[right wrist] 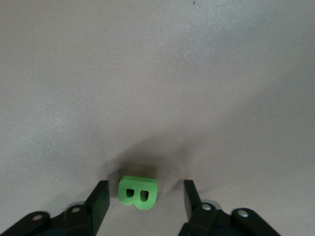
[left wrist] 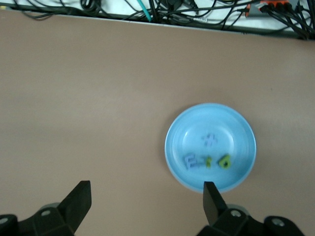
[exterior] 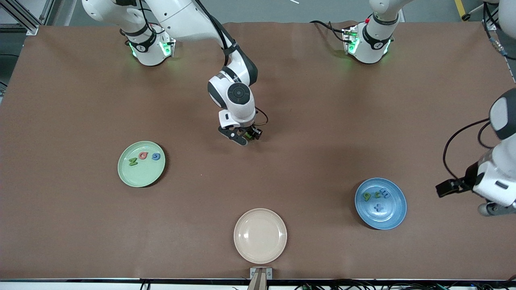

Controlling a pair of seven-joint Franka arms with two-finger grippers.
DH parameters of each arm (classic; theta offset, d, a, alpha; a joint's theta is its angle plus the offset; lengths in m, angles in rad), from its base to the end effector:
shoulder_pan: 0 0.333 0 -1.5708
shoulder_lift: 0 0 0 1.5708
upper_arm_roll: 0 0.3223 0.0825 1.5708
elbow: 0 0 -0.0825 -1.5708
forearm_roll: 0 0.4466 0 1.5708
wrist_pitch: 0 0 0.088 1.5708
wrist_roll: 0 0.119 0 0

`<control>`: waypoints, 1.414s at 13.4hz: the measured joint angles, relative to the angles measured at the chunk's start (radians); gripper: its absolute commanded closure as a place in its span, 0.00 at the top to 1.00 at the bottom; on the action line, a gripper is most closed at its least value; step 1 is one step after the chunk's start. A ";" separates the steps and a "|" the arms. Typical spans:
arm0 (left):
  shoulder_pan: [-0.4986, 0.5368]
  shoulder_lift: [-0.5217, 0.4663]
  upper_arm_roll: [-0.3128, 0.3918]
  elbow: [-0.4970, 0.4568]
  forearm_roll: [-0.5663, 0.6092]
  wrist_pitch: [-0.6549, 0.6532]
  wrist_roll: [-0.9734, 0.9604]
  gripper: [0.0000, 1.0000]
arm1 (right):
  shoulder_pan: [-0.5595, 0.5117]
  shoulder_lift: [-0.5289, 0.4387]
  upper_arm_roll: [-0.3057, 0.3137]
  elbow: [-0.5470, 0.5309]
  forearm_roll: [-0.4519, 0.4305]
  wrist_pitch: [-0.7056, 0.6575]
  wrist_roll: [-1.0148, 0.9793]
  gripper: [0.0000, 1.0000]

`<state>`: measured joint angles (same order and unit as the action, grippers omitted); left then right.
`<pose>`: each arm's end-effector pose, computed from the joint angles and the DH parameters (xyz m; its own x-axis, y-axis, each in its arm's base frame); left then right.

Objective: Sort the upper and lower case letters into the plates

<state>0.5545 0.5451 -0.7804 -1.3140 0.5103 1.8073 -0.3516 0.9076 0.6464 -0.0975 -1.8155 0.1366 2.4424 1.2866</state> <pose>0.7647 -0.0042 0.4829 0.9842 0.1160 0.1341 0.1288 -0.9875 -0.0907 0.4746 0.5025 0.1263 0.8454 -0.5333 -0.0309 -0.5333 -0.8459 0.0072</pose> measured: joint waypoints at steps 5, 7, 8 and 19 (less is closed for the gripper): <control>-0.010 -0.183 -0.012 -0.004 -0.131 -0.196 0.011 1.00 | 0.001 0.002 -0.003 0.000 -0.003 0.000 0.000 0.05; -0.053 -0.240 0.052 -0.008 -0.187 -0.238 0.040 1.00 | 0.001 0.002 -0.010 0.002 -0.009 0.000 -0.003 0.00; -0.124 -0.266 0.136 -0.009 -0.225 -0.262 0.046 1.00 | -0.001 0.002 -0.017 0.003 -0.018 -0.001 -0.016 0.00; -0.535 -0.572 0.683 -0.312 -0.486 -0.226 0.169 1.00 | -0.505 -0.217 -0.052 -0.095 -0.036 -0.197 -0.953 0.00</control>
<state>0.0196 -0.0267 -0.0971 -1.6263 0.0244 1.5810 -0.1826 0.4028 0.4297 -0.1499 -1.9102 0.1005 2.2456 0.3337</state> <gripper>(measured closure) 0.000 0.648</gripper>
